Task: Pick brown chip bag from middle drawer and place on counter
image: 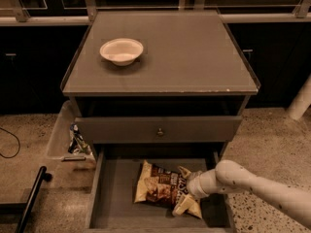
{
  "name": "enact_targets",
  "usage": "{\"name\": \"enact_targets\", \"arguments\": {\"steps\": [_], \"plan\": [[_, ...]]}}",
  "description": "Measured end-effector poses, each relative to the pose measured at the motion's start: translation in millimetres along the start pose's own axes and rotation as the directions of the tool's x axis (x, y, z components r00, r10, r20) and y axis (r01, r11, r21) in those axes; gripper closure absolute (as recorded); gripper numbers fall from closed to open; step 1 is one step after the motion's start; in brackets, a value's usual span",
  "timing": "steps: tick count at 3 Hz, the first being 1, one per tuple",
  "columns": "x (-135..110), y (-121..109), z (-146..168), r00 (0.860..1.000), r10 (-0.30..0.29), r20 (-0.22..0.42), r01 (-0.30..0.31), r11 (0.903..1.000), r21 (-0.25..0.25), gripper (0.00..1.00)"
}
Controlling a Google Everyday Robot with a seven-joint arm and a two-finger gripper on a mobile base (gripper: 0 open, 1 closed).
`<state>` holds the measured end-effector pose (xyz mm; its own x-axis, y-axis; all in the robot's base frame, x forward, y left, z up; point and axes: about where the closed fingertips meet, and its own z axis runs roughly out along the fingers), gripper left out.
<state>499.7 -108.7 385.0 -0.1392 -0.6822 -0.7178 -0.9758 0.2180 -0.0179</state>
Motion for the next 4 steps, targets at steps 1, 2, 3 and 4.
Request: {"name": "enact_targets", "arguments": {"steps": [1, 2, 3, 4], "plan": [[-0.2, -0.1, 0.4, 1.000, 0.000, 0.000, 0.000, 1.0000, 0.000, 0.19], [-0.2, -0.1, 0.4, 1.000, 0.000, 0.000, 0.000, 1.0000, 0.000, 0.41], [-0.2, -0.1, 0.4, 1.000, 0.000, 0.000, 0.000, 1.0000, 0.000, 0.66], [-0.4, 0.0, 0.3, 1.000, 0.000, 0.000, 0.000, 1.0000, -0.001, 0.89]]}}
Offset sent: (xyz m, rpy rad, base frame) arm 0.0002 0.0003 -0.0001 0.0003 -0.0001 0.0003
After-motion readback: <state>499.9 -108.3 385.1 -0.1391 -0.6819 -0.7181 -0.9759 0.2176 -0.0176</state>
